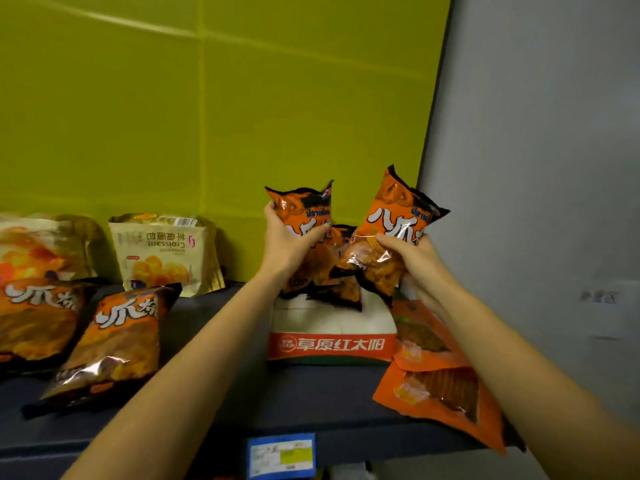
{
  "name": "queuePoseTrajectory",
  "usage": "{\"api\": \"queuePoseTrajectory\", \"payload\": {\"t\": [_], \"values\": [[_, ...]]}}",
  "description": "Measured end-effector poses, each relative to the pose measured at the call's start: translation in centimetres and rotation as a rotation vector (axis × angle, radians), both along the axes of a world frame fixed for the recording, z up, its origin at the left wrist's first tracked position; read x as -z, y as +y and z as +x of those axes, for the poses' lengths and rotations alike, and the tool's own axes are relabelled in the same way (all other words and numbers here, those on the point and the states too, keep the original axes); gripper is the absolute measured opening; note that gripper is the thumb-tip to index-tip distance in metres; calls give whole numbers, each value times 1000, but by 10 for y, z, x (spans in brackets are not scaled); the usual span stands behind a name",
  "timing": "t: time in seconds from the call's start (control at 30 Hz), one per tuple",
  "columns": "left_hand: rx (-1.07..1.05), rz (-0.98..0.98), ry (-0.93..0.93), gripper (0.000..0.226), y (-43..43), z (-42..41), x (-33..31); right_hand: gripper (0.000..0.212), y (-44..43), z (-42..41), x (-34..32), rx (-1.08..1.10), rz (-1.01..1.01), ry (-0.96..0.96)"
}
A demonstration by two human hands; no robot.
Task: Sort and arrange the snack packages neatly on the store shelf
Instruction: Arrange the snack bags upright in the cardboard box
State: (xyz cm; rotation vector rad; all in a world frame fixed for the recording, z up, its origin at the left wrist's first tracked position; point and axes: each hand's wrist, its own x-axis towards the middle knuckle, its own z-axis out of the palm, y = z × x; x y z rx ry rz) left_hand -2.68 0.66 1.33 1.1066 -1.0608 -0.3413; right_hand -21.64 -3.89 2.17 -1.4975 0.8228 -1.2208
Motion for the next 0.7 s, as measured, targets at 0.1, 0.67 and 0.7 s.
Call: {"api": "queuePoseTrajectory", "payload": {"t": [0.1, 0.67, 0.7], "values": [[-52, 101, -48, 84, -10, 2, 14, 61, -15, 10, 14, -144, 85, -13], [-235, 546, -514, 106, -24, 24, 26, 93, -32, 43, 28, 145, -303, 802], [-267, 593, -566, 107, -22, 23, 26, 95, -32, 42, 30, 144, -312, 839]]}}
